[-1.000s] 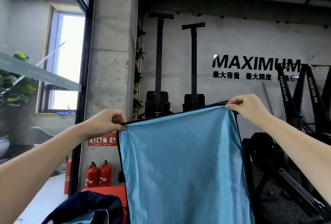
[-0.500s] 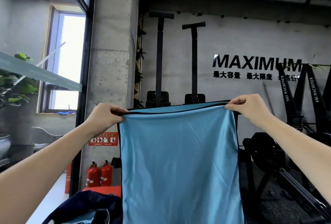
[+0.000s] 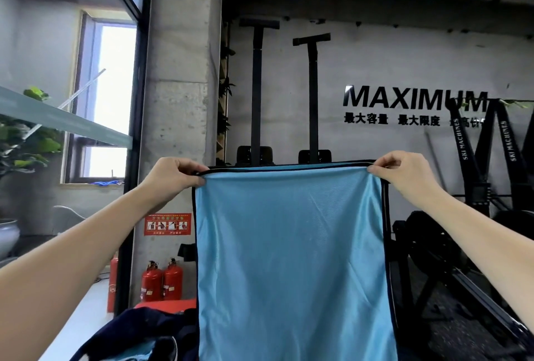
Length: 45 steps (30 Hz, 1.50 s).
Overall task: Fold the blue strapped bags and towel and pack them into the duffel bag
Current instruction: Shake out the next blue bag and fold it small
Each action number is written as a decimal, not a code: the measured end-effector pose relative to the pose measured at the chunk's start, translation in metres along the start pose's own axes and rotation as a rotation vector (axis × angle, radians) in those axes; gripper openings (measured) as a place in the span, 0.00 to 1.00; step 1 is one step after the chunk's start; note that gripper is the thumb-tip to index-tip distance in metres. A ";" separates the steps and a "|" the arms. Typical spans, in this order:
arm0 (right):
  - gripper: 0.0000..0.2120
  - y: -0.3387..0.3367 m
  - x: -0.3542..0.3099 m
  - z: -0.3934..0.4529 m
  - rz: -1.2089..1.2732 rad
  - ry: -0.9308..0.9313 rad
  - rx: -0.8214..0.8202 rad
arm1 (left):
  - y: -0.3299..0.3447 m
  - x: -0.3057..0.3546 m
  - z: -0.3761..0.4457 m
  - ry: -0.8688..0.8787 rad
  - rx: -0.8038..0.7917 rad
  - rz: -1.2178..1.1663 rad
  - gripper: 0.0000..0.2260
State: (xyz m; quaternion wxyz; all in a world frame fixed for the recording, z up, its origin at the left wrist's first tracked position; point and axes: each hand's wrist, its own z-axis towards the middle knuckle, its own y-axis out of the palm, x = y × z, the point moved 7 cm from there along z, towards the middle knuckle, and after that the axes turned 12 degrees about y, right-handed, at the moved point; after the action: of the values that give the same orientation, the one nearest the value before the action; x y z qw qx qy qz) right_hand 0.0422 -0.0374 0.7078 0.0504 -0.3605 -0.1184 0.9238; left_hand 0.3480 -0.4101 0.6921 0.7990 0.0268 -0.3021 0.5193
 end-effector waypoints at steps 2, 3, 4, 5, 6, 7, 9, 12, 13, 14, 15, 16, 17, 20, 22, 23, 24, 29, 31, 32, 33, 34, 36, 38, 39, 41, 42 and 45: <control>0.10 0.002 0.004 0.003 0.029 0.005 -0.017 | 0.000 -0.002 0.006 -0.025 0.020 -0.074 0.10; 0.10 0.005 0.006 0.005 0.033 -0.001 -0.035 | 0.000 -0.002 0.008 -0.031 0.029 -0.103 0.10; 0.10 0.009 0.007 0.007 0.028 -0.004 -0.058 | 0.000 -0.003 0.011 -0.036 0.041 -0.125 0.09; 0.11 0.013 0.008 0.010 0.027 -0.001 -0.084 | 0.001 -0.004 0.013 -0.034 0.050 -0.145 0.09; 0.12 0.016 0.009 0.012 0.019 0.006 -0.108 | 0.002 -0.006 0.015 -0.028 0.055 -0.164 0.09; 0.17 0.019 0.011 0.015 0.006 0.012 -0.138 | 0.003 -0.008 0.017 -0.017 0.054 -0.180 0.08; 0.22 0.024 0.013 0.017 -0.039 0.020 -0.199 | 0.003 -0.015 0.021 0.017 0.053 -0.203 0.08; 0.22 0.035 0.018 0.020 -0.082 0.017 -0.279 | 0.004 -0.031 0.029 0.062 0.040 -0.209 0.12; 0.22 0.040 0.020 0.021 -0.092 0.019 -0.302 | 0.005 -0.037 0.031 0.066 0.033 -0.182 0.14; 0.22 0.046 0.022 0.021 -0.096 0.026 -0.314 | 0.006 -0.042 0.031 0.065 0.036 -0.137 0.16; 0.22 0.049 0.023 0.021 -0.103 0.033 -0.319 | 0.006 -0.044 0.032 0.065 0.029 -0.071 0.18; 0.22 0.059 0.030 0.026 -0.118 0.044 -0.331 | 0.012 -0.052 0.035 0.059 -0.003 -0.008 0.18; 0.20 0.065 0.035 0.028 -0.127 0.050 -0.341 | 0.017 -0.055 0.037 0.057 -0.040 0.042 0.17; 0.14 0.090 0.057 0.036 -0.153 0.090 -0.388 | 0.037 -0.076 0.043 0.033 -0.160 0.100 0.12; 0.10 0.117 0.081 0.048 -0.182 0.149 -0.427 | 0.052 -0.105 0.055 0.001 -0.257 0.174 0.13; 0.09 0.132 0.095 0.055 -0.210 0.188 -0.452 | 0.062 -0.122 0.062 -0.009 -0.339 0.246 0.14; 0.10 0.147 0.108 0.061 -0.246 0.223 -0.480 | 0.073 -0.136 0.066 -0.013 -0.451 0.345 0.14; 0.12 0.215 0.147 0.094 -0.478 0.329 -0.641 | 0.146 -0.196 0.097 0.014 -0.885 0.740 0.11; 0.07 0.232 0.142 0.126 -0.596 0.279 -0.600 | 0.158 -0.202 0.138 0.059 -0.692 0.727 0.12; 0.07 0.236 0.133 0.145 -0.654 0.227 -0.519 | 0.156 -0.202 0.163 0.078 -0.529 0.689 0.13; 0.09 0.238 0.122 0.167 -0.662 0.177 -0.418 | 0.152 -0.197 0.185 0.104 -0.357 0.656 0.14; 0.10 0.238 0.111 0.186 -0.635 0.144 -0.321 | 0.145 -0.191 0.202 0.124 -0.204 0.629 0.15; 0.11 0.237 0.095 0.216 -0.507 0.115 -0.180 | 0.132 -0.184 0.229 0.149 0.002 0.561 0.18; 0.12 0.234 0.086 0.230 -0.360 0.101 -0.088 | 0.123 -0.183 0.244 0.176 0.090 0.512 0.19; 0.13 0.232 0.082 0.231 -0.307 0.097 -0.064 | 0.118 -0.184 0.248 0.190 0.111 0.509 0.19; 0.15 0.229 0.082 0.225 -0.198 0.080 -0.035 | 0.113 -0.192 0.245 0.188 0.140 0.504 0.17; 0.14 0.228 0.086 0.218 -0.155 0.077 -0.033 | 0.111 -0.196 0.238 0.172 0.146 0.496 0.16; 0.08 0.228 0.110 0.187 -0.089 0.116 -0.049 | 0.117 -0.206 0.203 0.146 0.119 0.472 0.16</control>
State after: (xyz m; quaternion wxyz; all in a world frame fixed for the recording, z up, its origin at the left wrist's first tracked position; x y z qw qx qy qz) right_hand -0.1673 -0.2722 0.7107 0.0895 -0.4088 -0.1539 0.8951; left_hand 0.0996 -0.5960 0.7211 0.6722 -0.0350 -0.2103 0.7090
